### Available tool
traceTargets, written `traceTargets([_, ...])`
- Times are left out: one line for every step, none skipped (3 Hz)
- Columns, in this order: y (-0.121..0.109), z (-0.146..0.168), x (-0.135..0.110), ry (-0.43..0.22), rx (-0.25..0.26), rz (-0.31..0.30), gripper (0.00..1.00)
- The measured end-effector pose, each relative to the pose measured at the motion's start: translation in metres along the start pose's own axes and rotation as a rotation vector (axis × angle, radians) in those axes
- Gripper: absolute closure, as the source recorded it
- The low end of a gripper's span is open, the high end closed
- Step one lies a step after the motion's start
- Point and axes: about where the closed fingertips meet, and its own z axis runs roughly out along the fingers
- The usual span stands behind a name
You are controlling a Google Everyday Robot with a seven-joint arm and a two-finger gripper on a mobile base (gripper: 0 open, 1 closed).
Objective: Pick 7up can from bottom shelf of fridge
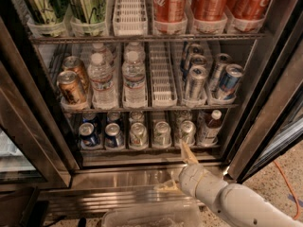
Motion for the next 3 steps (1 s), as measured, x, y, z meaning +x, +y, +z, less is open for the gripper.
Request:
traceTargets([-0.008, 0.016, -0.006, -0.079, 0.095, 0.042, 0.00])
traceTargets([-0.015, 0.031, -0.016, -0.141, 0.185, 0.102, 0.00])
traceTargets([-0.025, 0.041, -0.022, -0.163, 0.283, 0.157, 0.00])
